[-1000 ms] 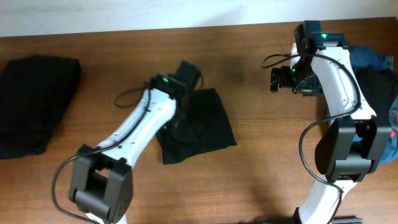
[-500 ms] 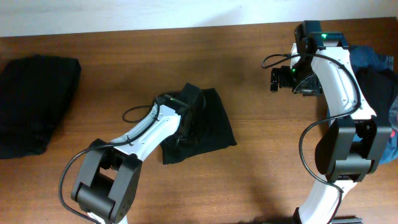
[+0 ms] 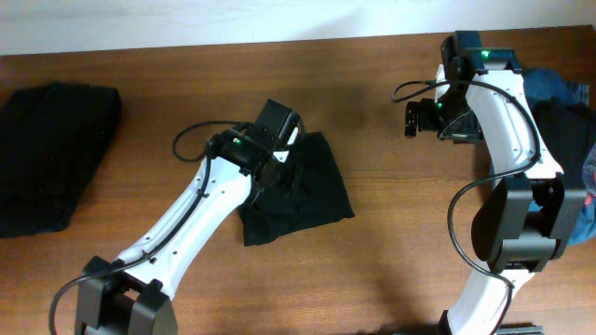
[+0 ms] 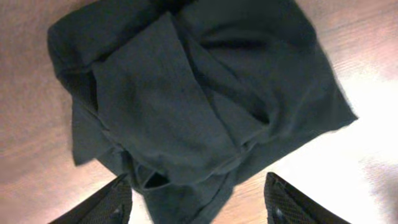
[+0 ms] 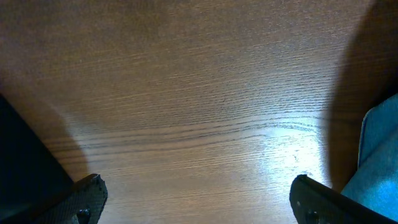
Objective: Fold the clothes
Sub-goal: 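Move the left gripper over the black bundle and grasp it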
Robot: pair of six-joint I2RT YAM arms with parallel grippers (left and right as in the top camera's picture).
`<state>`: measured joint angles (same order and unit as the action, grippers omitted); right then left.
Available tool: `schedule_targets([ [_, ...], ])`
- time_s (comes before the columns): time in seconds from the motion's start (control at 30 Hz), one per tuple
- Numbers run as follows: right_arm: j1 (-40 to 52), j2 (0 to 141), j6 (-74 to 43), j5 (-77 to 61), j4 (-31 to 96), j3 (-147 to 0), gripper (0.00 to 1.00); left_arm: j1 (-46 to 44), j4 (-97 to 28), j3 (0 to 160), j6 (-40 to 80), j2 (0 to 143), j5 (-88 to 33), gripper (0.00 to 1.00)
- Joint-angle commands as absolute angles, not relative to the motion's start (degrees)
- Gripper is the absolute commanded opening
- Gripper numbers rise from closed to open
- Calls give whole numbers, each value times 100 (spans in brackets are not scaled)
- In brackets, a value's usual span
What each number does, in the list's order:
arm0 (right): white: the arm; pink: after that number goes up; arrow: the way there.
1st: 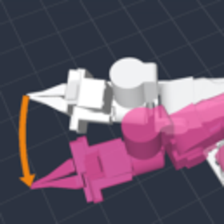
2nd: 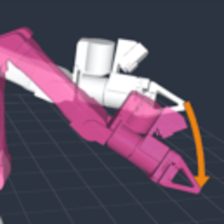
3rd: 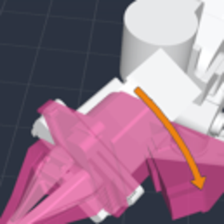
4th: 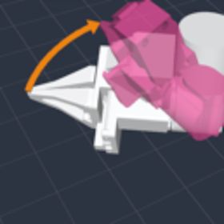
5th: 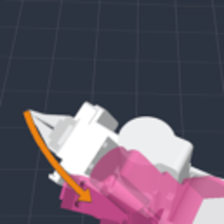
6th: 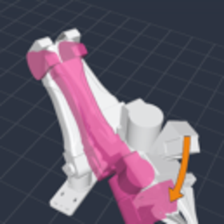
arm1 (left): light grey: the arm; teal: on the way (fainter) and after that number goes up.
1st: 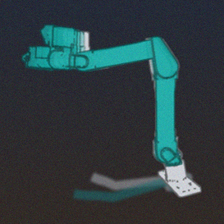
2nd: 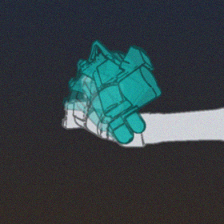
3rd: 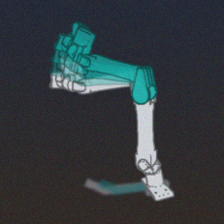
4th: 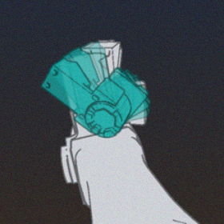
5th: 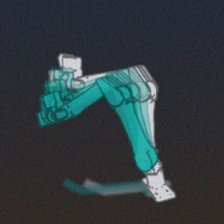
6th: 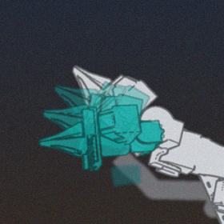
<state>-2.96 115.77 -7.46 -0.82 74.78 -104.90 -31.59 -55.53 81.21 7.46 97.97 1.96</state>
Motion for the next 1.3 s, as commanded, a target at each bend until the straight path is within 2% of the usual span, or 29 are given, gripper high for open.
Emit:
schedule_targets([
  [0.0, -303, 11373, -731, 30, 7476, -10606, 99, -3350, -5581, 7885, -762, 9850, 200, 68],
  [0.2, -303, 11373, -731, 30, 7463, -10606, 99, -4001, -5422, 7544, -2086, 9904, 1260, 72],
  [0.37, -303, 11373, -731, 30, 7461, -10606, 99, -4348, -5231, 7496, -2270, 9946, 1334, 77],
  [0.53, -303, 11373, -731, 30, 7459, -10606, 99, -4425, -5203, 7481, -2285, 10175, 1341, 78],
  [0.67, -303, 11373, -731, 30, 7461, -10606, 99, -4449, -5048, 7478, -2283, 10460, 1754, 93],
  [0.77, -303, 11373, -731, 30, 7459, -10606, 99, -4495, -4998, 7472, -2285, 10648, 2139, 94],
  [1.27, -303, 11373, -731, 30, 7459, -10606, 99, -4893, -4703, 7050, -2287, 10995, 2126, 97],
])
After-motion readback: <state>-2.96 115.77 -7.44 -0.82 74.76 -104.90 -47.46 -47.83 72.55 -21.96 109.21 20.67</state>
